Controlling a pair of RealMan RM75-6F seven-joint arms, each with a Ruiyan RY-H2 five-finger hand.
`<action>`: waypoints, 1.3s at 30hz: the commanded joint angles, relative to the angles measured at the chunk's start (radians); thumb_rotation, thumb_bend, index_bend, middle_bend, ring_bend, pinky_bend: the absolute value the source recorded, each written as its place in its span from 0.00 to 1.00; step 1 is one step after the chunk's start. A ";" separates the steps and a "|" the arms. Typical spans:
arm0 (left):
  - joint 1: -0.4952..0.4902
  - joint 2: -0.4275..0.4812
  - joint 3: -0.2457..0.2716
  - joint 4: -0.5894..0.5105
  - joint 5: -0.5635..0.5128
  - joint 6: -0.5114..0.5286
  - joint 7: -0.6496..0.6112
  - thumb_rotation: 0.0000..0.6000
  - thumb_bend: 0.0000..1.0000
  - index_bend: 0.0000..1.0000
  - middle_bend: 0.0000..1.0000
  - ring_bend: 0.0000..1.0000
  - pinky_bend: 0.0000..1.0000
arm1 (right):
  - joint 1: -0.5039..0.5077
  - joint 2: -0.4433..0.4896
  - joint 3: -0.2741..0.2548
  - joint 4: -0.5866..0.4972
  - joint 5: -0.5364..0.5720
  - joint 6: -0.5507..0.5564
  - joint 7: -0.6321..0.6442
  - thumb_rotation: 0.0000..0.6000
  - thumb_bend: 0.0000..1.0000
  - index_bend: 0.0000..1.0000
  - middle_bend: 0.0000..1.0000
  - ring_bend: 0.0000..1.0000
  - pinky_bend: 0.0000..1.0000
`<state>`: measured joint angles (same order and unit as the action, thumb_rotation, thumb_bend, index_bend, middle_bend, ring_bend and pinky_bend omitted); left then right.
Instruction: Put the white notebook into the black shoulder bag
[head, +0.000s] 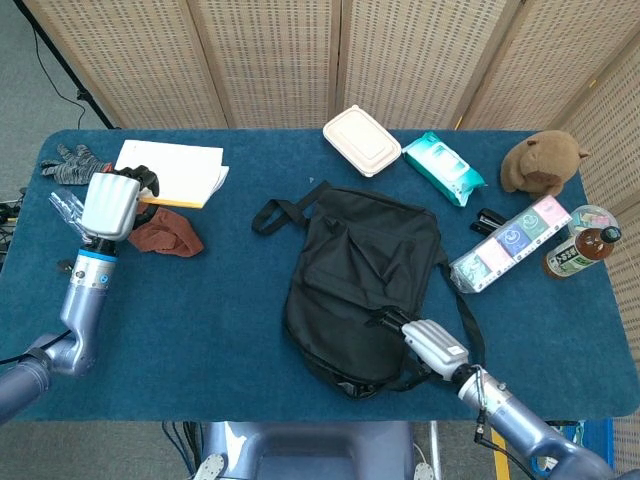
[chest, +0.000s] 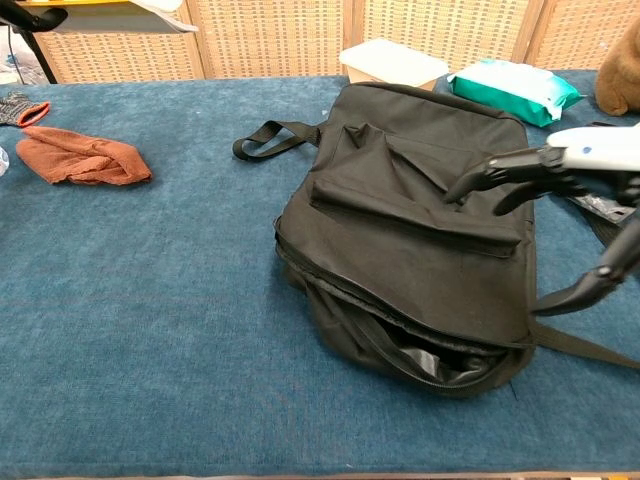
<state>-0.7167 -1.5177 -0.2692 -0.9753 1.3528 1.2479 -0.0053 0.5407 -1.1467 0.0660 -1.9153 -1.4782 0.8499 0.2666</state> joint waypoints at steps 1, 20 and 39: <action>0.004 0.004 0.000 -0.005 -0.004 0.001 0.005 1.00 0.53 0.78 0.58 0.62 0.72 | 0.022 -0.055 0.015 0.017 0.029 -0.007 -0.025 1.00 0.00 0.20 0.13 0.03 0.14; 0.027 0.012 0.001 0.045 -0.014 0.006 -0.044 1.00 0.53 0.78 0.58 0.62 0.72 | 0.055 -0.389 0.019 0.215 0.039 0.077 -0.099 1.00 0.00 0.24 0.18 0.06 0.15; 0.032 -0.003 0.001 0.095 -0.021 -0.004 -0.080 1.00 0.53 0.78 0.58 0.62 0.72 | 0.051 -0.515 0.018 0.341 0.041 0.144 -0.149 1.00 0.00 0.34 0.29 0.18 0.27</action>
<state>-0.6848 -1.5206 -0.2684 -0.8800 1.3322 1.2440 -0.0854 0.5919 -1.6585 0.0835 -1.5776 -1.4381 0.9913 0.1208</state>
